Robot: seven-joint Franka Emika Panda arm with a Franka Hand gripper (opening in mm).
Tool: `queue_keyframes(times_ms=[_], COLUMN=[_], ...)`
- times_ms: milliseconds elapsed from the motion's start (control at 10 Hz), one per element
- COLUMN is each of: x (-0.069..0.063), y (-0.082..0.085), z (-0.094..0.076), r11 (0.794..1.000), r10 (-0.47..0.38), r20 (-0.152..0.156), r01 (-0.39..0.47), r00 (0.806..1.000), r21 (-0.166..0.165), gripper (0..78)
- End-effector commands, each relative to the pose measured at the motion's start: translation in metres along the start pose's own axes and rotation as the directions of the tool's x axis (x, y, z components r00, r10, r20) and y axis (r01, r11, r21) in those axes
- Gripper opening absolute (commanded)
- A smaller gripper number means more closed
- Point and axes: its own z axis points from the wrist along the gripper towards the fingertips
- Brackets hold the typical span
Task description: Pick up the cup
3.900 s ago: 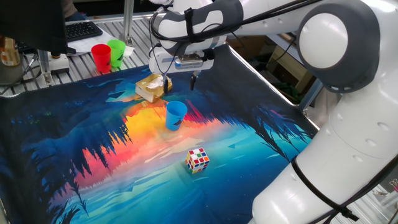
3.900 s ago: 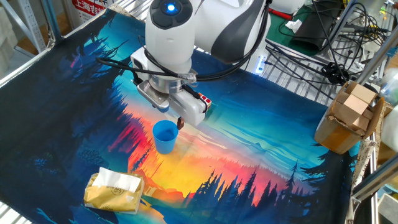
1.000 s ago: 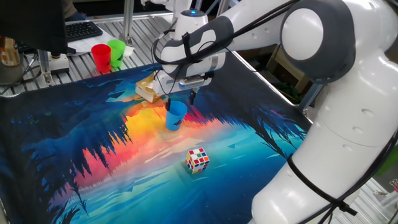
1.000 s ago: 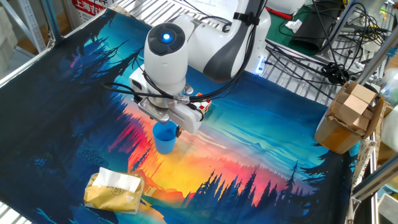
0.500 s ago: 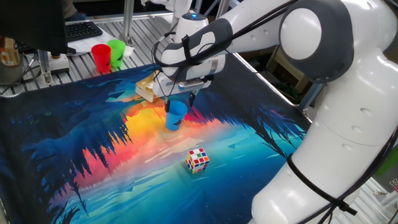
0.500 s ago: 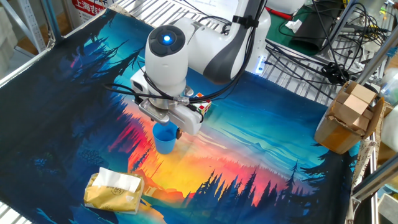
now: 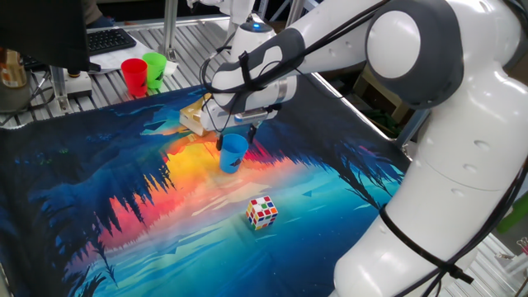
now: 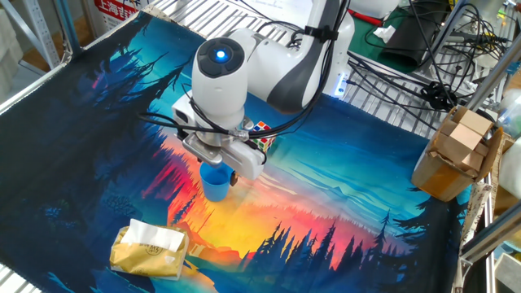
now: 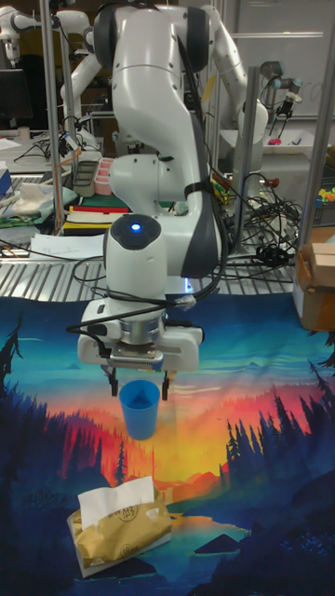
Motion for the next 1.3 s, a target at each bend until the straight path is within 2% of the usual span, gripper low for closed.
queue_keyframes(times_ms=[100,600,1300], x=[-0.0016,-0.0032,-0.002], y=[0.0003,0.0007,0.0011], z=[0.0005,0.0084,0.0092], r11=[1.0,1.0,1.0], r10=[0.001,0.009,0.016], r20=[0.003,0.006,0.013], r01=[-0.001,-0.009,-0.016], r00=[1.0,1.0,1.0], r21=[-0.001,-0.004,0.0], gripper=[77.4,77.4,77.4])
